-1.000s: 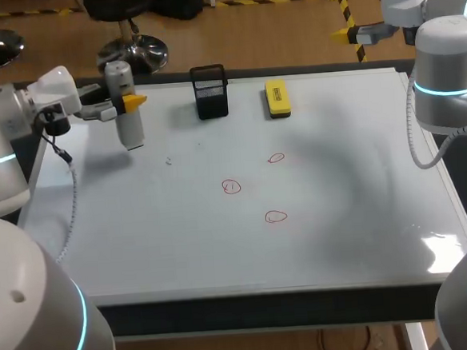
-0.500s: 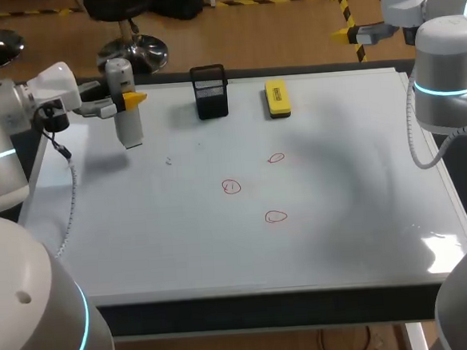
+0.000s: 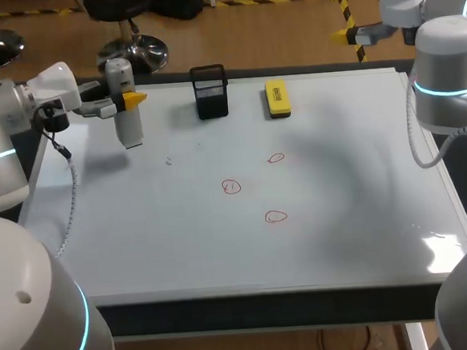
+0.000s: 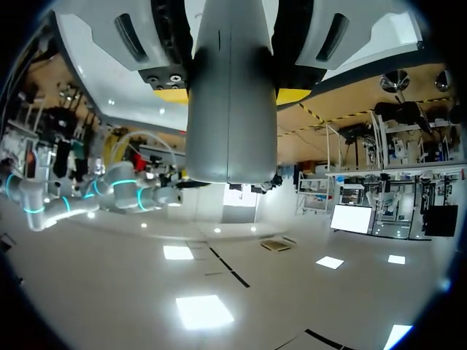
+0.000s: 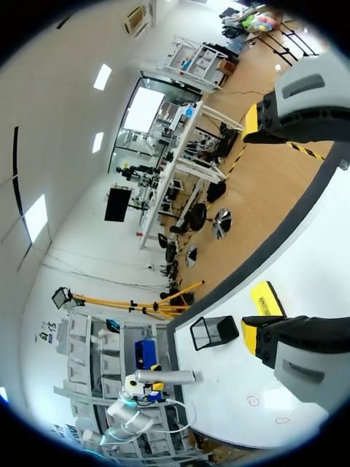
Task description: Pick up the inspection probe, press it on each red-marked spot on the whiteboard one by one, put down the probe, pick up the eraser, and wipe off all the red marks.
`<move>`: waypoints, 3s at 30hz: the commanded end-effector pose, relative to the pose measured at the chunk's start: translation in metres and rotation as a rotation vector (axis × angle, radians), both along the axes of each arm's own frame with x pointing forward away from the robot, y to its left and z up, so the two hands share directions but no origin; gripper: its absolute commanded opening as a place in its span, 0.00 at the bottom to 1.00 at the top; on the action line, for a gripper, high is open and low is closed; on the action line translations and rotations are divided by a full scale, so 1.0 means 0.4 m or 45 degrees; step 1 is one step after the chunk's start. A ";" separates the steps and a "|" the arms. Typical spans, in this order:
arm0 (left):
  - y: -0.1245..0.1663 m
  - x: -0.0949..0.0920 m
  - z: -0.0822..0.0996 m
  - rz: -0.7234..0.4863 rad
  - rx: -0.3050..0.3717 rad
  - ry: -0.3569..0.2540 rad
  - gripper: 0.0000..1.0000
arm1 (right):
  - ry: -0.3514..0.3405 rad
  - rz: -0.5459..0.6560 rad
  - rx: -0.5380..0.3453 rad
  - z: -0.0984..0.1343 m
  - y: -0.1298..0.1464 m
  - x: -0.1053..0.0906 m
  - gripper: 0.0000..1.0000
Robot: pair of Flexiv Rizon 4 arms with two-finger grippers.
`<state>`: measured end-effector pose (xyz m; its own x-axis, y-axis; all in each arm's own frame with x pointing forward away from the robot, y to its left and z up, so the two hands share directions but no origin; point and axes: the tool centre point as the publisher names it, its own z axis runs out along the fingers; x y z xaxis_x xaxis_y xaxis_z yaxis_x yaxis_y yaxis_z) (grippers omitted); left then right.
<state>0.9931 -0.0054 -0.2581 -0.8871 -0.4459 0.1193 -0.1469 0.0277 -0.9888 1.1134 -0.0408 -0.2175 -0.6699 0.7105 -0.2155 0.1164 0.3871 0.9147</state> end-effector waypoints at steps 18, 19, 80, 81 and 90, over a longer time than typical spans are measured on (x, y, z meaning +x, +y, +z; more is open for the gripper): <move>0.000 0.001 0.003 0.000 0.000 0.001 0.00 | 0.217 1.146 -0.547 -0.003 0.247 0.099 1.00; 0.000 0.001 0.003 0.000 0.000 0.001 0.00 | 0.226 1.202 -0.594 -0.005 0.255 0.096 1.00; 0.000 0.001 0.003 0.000 0.000 0.001 0.00 | -0.456 2.526 -2.086 -0.277 0.328 -0.026 1.00; 0.000 0.001 0.003 0.000 0.000 0.001 0.00 | -0.441 2.507 -2.075 -0.282 0.328 -0.026 1.00; 0.000 0.001 0.003 0.000 0.000 0.001 0.00 | -0.300 2.302 -2.030 -0.321 0.328 -0.029 1.00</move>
<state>0.9931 -0.0053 -0.2581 -0.8870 -0.4460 0.1194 -0.1470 0.0277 -0.9887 1.1021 0.0887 -0.3414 -0.0669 -0.9940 0.0864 -0.9937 0.0586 -0.0961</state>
